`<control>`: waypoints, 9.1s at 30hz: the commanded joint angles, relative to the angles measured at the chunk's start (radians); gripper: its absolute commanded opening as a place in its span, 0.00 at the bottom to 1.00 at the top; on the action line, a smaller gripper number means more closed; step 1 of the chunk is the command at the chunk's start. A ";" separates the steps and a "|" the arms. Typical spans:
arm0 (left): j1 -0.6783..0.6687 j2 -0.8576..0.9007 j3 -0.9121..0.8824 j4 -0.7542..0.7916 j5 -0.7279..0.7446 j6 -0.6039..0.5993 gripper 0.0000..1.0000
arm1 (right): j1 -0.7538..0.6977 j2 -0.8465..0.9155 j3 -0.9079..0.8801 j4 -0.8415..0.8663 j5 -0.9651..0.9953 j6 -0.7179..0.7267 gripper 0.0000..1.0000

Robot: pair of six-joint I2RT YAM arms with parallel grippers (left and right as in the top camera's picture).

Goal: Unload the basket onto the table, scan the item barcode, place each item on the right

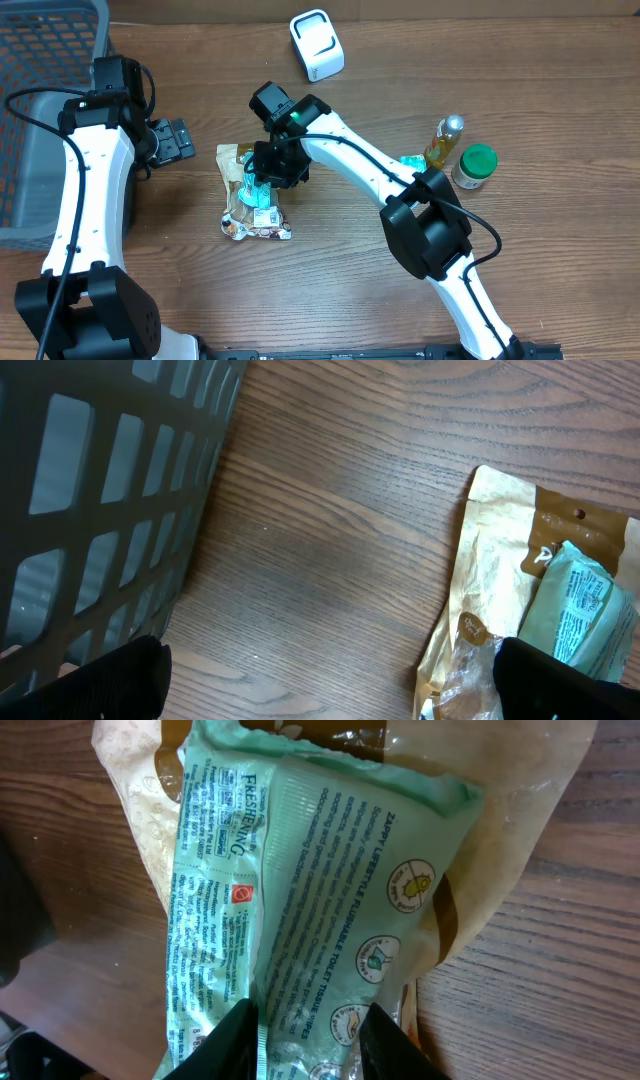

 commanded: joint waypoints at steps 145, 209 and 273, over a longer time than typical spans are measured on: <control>0.002 -0.016 0.020 0.000 -0.013 0.012 0.99 | -0.040 -0.067 -0.025 -0.418 0.347 -0.150 0.30; 0.002 -0.016 0.020 0.000 -0.013 0.012 0.99 | -0.063 -0.067 -0.001 -0.258 0.462 -0.158 0.33; 0.002 -0.016 0.020 0.000 -0.013 0.012 1.00 | -0.084 -0.065 -0.051 -0.132 0.395 -0.201 0.55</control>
